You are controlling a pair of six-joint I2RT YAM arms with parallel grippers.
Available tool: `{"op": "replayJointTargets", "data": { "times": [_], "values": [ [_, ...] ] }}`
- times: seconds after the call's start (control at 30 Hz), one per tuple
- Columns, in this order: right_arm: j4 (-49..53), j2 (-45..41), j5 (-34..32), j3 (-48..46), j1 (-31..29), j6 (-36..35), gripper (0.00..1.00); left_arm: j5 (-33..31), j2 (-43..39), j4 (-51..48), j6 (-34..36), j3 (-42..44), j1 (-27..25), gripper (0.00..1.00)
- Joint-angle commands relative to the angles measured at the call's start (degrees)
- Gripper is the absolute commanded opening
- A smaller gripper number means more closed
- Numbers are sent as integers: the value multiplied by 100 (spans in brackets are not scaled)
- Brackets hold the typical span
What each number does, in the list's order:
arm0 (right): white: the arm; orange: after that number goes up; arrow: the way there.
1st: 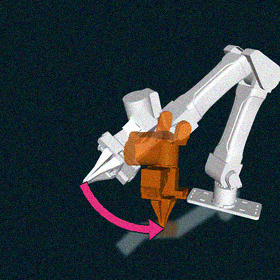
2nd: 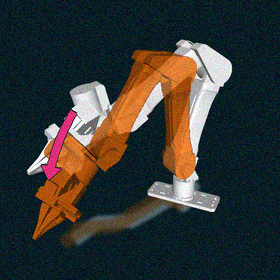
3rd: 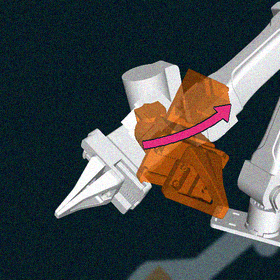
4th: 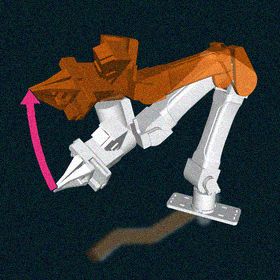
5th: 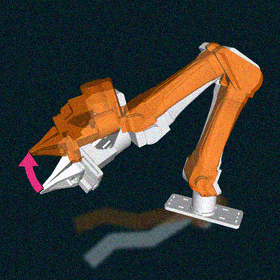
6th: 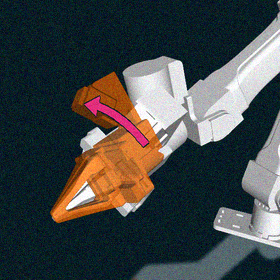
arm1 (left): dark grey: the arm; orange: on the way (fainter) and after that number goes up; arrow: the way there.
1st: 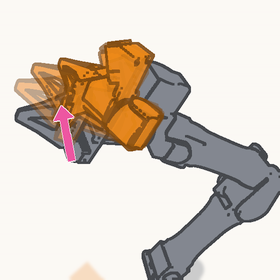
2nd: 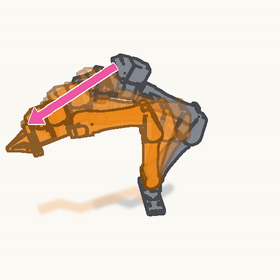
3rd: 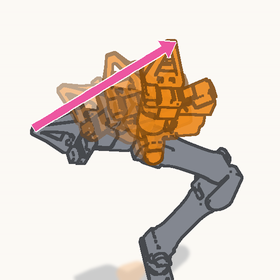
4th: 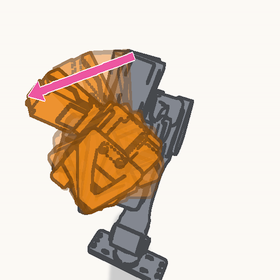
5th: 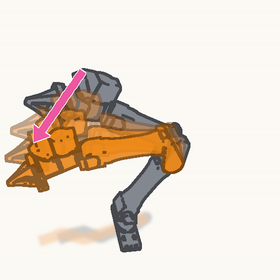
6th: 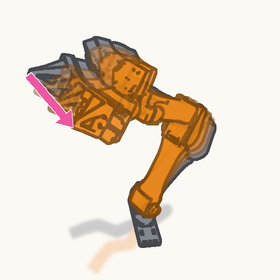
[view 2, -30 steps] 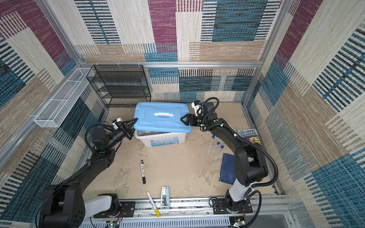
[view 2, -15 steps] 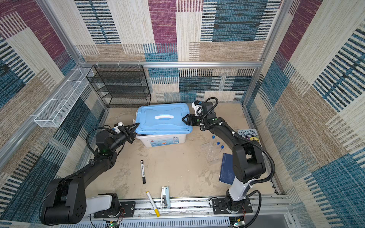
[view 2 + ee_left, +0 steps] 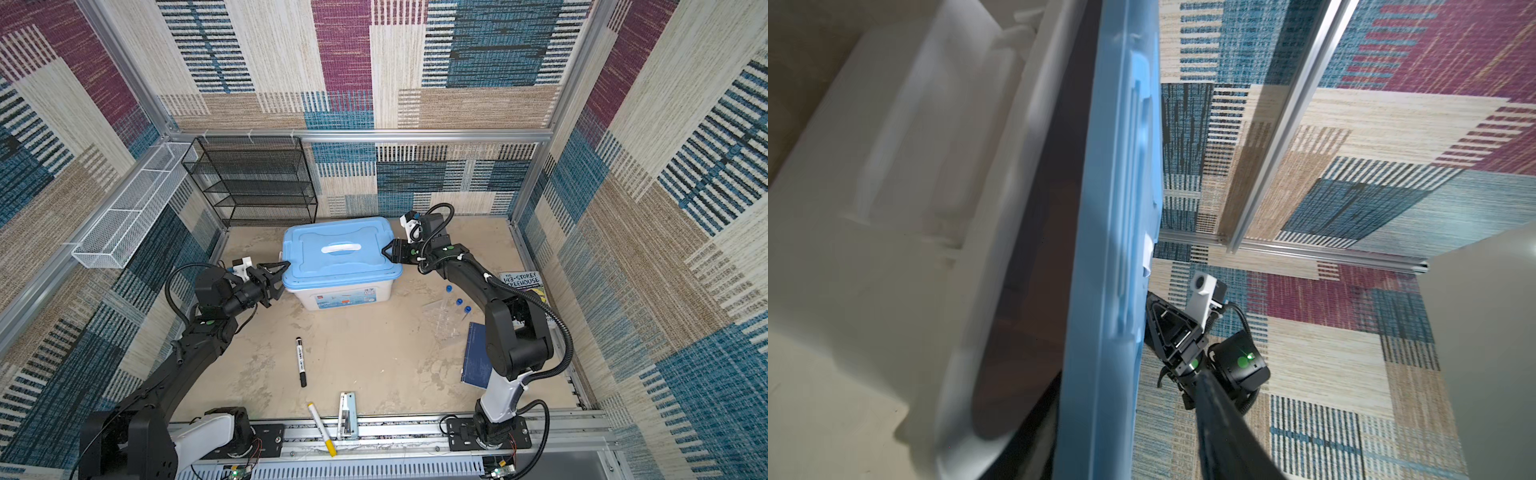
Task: Organize the chemistry lab equipment
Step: 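Press the blue lid down onto the bin with both grippers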
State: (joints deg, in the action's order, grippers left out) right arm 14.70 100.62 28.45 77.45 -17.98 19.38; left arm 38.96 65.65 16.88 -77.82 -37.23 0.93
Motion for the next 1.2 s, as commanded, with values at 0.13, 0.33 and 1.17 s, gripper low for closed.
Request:
{"op": "replayJointTargets", "data": {
  "times": [0.13, 0.33, 1.17],
  "values": [
    [24, 72, -86, 90, -47, -37, 60, -368, -90, -2011, 1770, -575, 39, 51],
    [91, 141, -228, 102, -131, -72, 60, -1528, -283, -3261, 3298, -1218, 30, 56],
    [279, 259, -479, 183, -242, -280, 61, -1921, 781, -2820, 4225, -1524, -131, 57]
  ]
}}
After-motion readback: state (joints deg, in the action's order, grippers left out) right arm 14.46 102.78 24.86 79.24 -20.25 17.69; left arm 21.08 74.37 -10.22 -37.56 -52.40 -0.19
